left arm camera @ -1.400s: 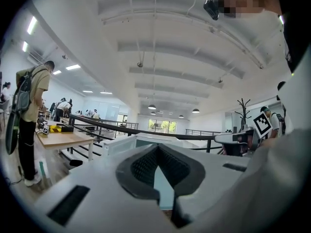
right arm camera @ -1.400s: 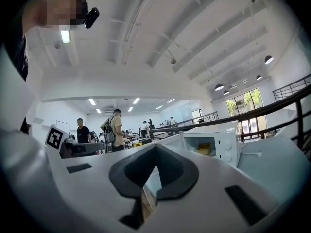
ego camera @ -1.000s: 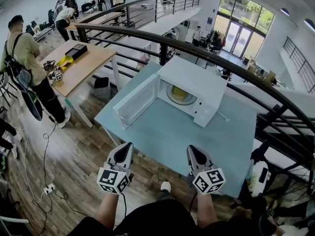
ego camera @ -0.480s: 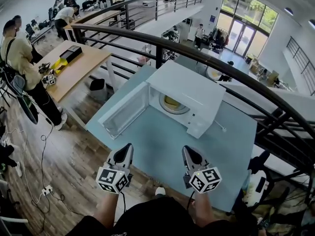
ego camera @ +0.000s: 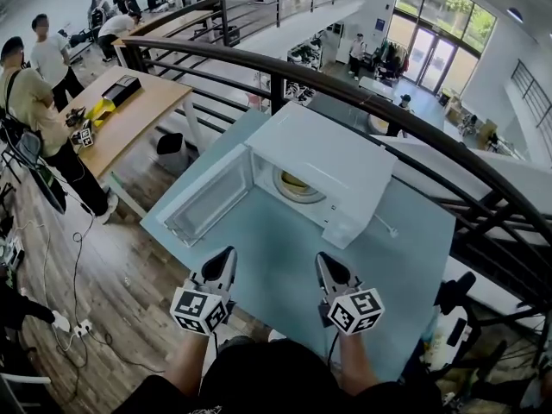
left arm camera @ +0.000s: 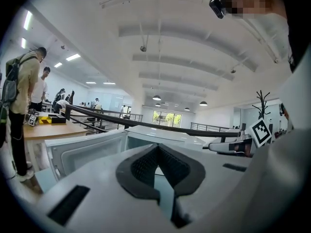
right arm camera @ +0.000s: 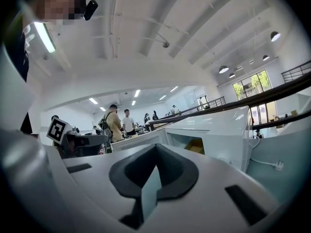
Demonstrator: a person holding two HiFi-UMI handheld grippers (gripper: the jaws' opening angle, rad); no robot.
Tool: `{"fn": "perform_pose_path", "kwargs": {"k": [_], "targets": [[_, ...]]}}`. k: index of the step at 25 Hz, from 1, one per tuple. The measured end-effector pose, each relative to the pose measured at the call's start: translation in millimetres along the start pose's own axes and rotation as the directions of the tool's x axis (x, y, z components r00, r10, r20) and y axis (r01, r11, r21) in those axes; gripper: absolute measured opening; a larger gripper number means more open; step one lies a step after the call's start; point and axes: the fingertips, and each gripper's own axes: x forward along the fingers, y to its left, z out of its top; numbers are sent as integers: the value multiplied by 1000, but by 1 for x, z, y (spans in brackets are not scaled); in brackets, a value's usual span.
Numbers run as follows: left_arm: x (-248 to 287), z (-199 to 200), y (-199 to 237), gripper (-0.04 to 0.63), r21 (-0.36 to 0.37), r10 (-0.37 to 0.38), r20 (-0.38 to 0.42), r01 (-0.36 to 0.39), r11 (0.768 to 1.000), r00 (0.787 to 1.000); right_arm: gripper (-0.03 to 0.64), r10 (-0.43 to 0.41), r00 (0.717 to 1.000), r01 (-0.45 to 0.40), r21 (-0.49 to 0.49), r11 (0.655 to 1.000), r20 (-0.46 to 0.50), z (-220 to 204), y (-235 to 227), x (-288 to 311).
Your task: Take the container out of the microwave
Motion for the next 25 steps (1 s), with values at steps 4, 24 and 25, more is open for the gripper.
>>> {"fn": "perform_pose_path", "kwargs": {"k": [4,24,25], "targets": [[11,-10,-14,6,20,-59,-38,60,998,998,6,5,1000,-5,8,1000,0,-3,-6,4],[112,-36,15,7,140,-156,-169,181,974,973,6,-98,995,99,13,995,-31,-6,-20,54],[118,-38,16,7,141,-167,-178,193,971,970,6,-104,994,105,18,994,-32,-6,-22,57]]}}
